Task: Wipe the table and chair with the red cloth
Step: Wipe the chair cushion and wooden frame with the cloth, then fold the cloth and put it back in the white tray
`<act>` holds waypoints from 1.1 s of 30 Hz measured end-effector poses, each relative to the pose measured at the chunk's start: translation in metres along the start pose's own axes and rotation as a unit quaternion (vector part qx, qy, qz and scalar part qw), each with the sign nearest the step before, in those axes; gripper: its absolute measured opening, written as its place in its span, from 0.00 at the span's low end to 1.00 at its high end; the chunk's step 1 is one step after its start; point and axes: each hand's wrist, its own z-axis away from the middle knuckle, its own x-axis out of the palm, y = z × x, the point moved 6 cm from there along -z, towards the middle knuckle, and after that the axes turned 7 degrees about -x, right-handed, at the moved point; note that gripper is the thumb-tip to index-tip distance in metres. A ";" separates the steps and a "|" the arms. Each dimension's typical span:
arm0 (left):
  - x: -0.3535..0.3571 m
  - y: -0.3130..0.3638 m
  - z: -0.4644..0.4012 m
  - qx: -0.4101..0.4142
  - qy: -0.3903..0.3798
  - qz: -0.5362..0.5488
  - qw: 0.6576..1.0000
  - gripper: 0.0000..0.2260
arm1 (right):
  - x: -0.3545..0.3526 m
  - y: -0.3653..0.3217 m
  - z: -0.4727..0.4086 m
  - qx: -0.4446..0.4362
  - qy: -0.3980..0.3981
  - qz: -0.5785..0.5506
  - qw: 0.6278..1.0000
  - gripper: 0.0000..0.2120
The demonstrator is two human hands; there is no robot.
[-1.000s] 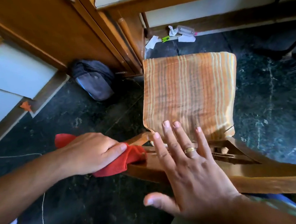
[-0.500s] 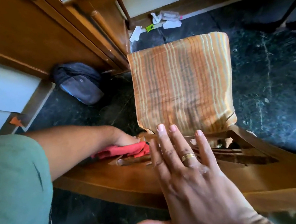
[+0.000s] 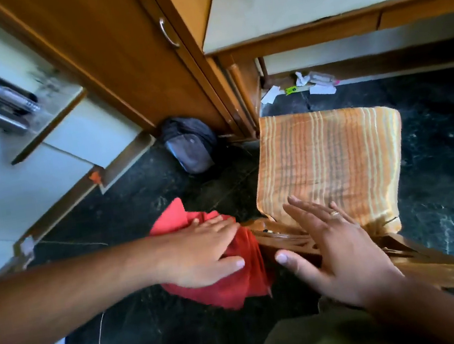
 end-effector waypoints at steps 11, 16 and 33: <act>0.003 -0.011 0.001 0.075 0.309 0.025 0.948 0.26 | 0.021 -0.020 -0.041 0.066 -0.080 -0.041 0.994 0.27; 0.003 -0.077 -0.006 -0.067 0.279 0.108 0.952 0.53 | 0.041 -0.032 -0.085 0.129 -0.105 -0.132 0.977 0.18; -0.120 -0.054 0.078 0.107 0.442 0.457 0.764 0.09 | -0.110 -0.112 -0.113 -0.043 -0.089 -0.279 0.955 0.11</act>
